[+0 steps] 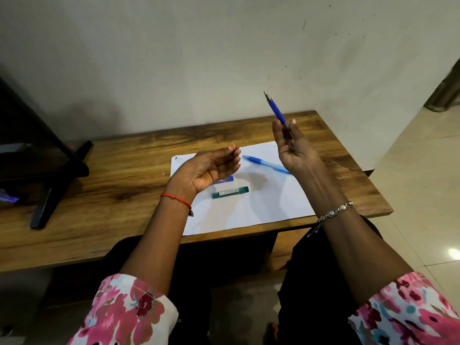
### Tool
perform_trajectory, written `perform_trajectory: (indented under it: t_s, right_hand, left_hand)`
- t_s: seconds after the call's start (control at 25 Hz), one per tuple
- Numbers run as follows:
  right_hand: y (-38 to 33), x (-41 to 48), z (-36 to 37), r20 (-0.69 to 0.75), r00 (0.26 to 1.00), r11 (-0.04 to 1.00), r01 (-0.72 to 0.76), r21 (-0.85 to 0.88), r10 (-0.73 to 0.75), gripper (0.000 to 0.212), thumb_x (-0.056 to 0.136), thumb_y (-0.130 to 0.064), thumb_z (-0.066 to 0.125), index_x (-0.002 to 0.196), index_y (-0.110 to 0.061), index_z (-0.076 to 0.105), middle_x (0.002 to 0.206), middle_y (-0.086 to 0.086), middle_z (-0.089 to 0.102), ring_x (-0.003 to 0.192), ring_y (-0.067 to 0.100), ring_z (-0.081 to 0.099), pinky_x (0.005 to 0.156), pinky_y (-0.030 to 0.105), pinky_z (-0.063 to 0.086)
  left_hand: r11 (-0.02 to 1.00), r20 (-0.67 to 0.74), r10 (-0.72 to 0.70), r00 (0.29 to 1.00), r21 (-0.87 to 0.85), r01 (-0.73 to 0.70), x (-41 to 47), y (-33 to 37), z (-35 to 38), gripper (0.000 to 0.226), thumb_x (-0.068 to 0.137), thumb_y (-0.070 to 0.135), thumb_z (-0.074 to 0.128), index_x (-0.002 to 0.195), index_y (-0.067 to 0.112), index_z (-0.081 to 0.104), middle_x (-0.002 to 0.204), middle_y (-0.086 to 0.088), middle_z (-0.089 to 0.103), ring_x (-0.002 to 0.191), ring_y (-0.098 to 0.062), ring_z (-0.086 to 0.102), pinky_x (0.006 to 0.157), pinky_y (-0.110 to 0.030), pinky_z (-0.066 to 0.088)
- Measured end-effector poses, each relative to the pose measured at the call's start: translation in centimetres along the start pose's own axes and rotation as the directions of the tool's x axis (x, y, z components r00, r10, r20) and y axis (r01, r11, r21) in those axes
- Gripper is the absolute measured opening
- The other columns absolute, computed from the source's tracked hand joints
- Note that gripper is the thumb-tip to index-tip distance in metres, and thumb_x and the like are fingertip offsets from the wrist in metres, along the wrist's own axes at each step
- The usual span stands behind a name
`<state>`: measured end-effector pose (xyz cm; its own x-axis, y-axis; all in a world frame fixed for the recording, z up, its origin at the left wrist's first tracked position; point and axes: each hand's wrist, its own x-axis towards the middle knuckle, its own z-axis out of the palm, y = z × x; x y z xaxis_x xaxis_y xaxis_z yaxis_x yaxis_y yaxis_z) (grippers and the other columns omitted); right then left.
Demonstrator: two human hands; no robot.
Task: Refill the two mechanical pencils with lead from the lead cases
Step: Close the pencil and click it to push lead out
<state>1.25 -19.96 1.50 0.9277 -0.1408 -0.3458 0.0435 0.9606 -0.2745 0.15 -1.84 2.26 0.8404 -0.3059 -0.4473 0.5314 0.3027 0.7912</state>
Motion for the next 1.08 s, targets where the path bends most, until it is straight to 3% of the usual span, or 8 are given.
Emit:
perform_trajectory:
  t_s: [0.24, 0.32, 0.4, 0.52, 0.6, 0.72, 0.8, 1.08]
  right_hand:
    - [0.4, -0.1, 0.4, 0.040, 0.981, 0.921, 0.194, -0.338, -0.192, 0.019, 0.091, -0.012, 0.059, 0.078, 0.000, 0.056, 0.067, 0.016, 0.065, 0.053, 0.022, 0.069, 0.052, 0.025, 0.057]
    - [0.2, -0.1, 0.8, 0.280, 0.867, 0.543, 0.481, -0.689, -0.412, 0.020, 0.090, -0.015, 0.061, 0.077, -0.001, 0.058, 0.066, 0.010, 0.063, 0.053, 0.017, 0.067, 0.053, 0.025, 0.057]
    - [0.4, -0.5, 1.0, 0.570, 0.713, 0.126, 0.663, -0.738, -0.408, 0.021, 0.092, -0.018, 0.060, 0.079, -0.003, 0.056, 0.063, 0.006, 0.062, 0.053, 0.010, 0.065, 0.052, 0.022, 0.056]
    - [1.0, -0.6, 0.8, 0.692, 0.648, -0.051, 0.717, -0.695, -0.319, 0.020, 0.095, -0.018, 0.055, 0.079, -0.006, 0.051, 0.064, 0.003, 0.057, 0.053, 0.004, 0.062, 0.052, 0.016, 0.053]
    - [1.4, -0.5, 0.9, 0.642, 0.705, 0.088, 0.691, -0.718, -0.301, 0.020, 0.097, -0.017, 0.050, 0.080, -0.006, 0.052, 0.066, 0.004, 0.057, 0.058, 0.009, 0.063, 0.058, 0.023, 0.056]
    - [1.4, -0.6, 1.6, 0.455, 0.877, 0.649, 0.438, -0.622, -0.156, 0.025, 0.101, -0.020, 0.039, 0.080, -0.010, 0.048, 0.064, 0.007, 0.054, 0.056, 0.021, 0.061, 0.064, 0.037, 0.054]
    - [1.2, -0.8, 1.7, 0.393, 0.918, 0.859, 0.235, -0.454, -0.044, 0.037, 0.101, -0.032, 0.035, 0.071, -0.012, 0.044, 0.053, 0.002, 0.042, 0.046, 0.016, 0.044, 0.055, 0.030, 0.043]
    - [-0.1, -1.4, 1.6, 0.351, 0.936, 0.913, 0.147, -0.381, -0.004, 0.073, 0.088, -0.068, 0.021, 0.036, -0.016, 0.026, 0.034, -0.003, 0.016, 0.034, 0.012, 0.013, 0.044, 0.022, 0.010]
  left_hand:
    - [1.000, -0.027, -0.031, 0.999, -0.006, 0.031, 0.2, -0.2, -0.2, 0.011, 0.087, 0.008, 0.056, 0.084, 0.003, 0.065, 0.069, -0.006, 0.072, 0.058, -0.012, 0.068, 0.061, -0.024, 0.059]
    - [1.000, -0.080, -0.025, 0.996, -0.018, 0.024, 0.5, -0.2, -0.4, 0.014, 0.090, 0.007, 0.052, 0.085, 0.001, 0.063, 0.083, -0.010, 0.070, 0.062, -0.016, 0.069, 0.063, -0.025, 0.058]
    - [1.000, -0.163, 0.002, 0.987, -0.010, -0.003, 1.0, -0.2, -0.6, 0.015, 0.092, 0.004, 0.047, 0.088, -0.002, 0.061, 0.103, -0.016, 0.065, 0.082, -0.023, 0.068, 0.073, -0.029, 0.057]
    - [1.000, -0.218, 0.003, 0.976, 0.016, 0.000, 1.1, -0.1, -0.7, 0.021, 0.093, 0.003, 0.044, 0.104, -0.005, 0.059, 0.120, -0.019, 0.059, 0.111, -0.030, 0.059, 0.087, -0.032, 0.049]
    - [0.999, -0.187, -0.030, 0.982, 0.026, 0.036, 0.9, -0.1, -0.4, 0.023, 0.093, 0.004, 0.044, 0.108, -0.004, 0.059, 0.119, -0.019, 0.061, 0.108, -0.029, 0.060, 0.088, -0.034, 0.049]
    - [0.993, -0.090, -0.105, 0.990, 0.048, 0.110, 0.7, -0.5, -0.1, 0.023, 0.094, 0.003, 0.043, 0.108, -0.004, 0.059, 0.105, -0.017, 0.066, 0.105, -0.029, 0.060, 0.087, -0.036, 0.049]
    - [0.989, -0.044, -0.131, 0.990, 0.068, 0.134, 0.6, -0.7, 0.2, 0.020, 0.093, 0.002, 0.044, 0.101, -0.004, 0.061, 0.095, -0.016, 0.068, 0.103, -0.028, 0.062, 0.087, -0.037, 0.050]
    - [0.962, 0.024, -0.201, 0.979, 0.195, 0.192, 0.4, -1.8, 1.4, 0.020, 0.090, -0.006, 0.045, 0.101, -0.004, 0.062, 0.095, -0.015, 0.069, 0.098, -0.027, 0.065, 0.080, -0.036, 0.055]
